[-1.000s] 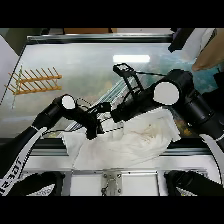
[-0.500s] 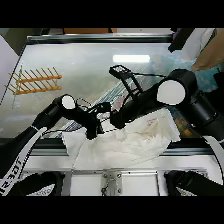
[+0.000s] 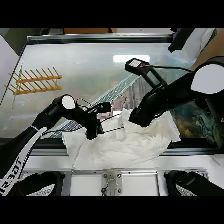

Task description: Fold the clothes and pants, and hang the long-sleeved shirts on hangers.

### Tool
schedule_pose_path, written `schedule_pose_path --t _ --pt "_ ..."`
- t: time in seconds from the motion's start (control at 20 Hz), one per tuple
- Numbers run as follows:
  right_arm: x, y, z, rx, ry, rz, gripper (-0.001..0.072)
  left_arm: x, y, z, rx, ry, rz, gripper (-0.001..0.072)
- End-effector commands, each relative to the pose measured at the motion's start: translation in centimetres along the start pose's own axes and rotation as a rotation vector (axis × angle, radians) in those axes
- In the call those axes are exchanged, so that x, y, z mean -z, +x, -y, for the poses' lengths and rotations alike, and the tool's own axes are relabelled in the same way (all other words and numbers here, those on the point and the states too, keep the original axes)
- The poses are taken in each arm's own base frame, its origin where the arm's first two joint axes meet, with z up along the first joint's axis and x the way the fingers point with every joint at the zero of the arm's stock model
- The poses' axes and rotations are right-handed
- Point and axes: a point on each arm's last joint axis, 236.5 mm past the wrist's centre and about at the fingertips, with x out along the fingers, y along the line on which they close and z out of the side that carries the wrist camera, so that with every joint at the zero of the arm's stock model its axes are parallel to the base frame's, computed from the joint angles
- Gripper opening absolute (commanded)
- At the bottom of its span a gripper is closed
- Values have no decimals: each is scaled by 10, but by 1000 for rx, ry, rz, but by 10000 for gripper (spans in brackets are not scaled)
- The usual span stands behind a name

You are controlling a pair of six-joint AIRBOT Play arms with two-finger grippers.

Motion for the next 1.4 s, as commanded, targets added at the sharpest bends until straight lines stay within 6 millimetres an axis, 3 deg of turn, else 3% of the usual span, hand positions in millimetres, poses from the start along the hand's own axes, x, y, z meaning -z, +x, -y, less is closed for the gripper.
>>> schedule_pose_path --t 0.0,0.05,0.1,0.35,0.5,0.6,0.75,0.85,1.0,1.35 --pt "1 -7 14 19 -8 13 529 0 0 0 -2 1 1 10" --pt "0 -6 11 9 -10 20 556 0 0 -1 -2 1 0 10" --pt "0 -5 10 2 -60 19 677 0 0 0 -1 1 0 10" --pt "7 -24 37 -23 -266 68 682 0 0 0 1 1 -1 10" --pt "12 -49 53 -174 -242 241 682 0 0 0 1 1 0 10" --pt "28 -55 83 -199 -172 325 682 0 0 0 1 1 0 10" --pt "71 -43 128 -180 -114 360 681 0 0 0 2 1 -1 10" --pt "87 -33 141 -210 -119 435 681 0 0 0 1 1 0 10" --pt "99 -22 149 -310 -139 565 681 0 0 0 1 1 -1 10" --pt "117 21 165 -465 -162 602 681 0 0 0 2 1 -1 10"
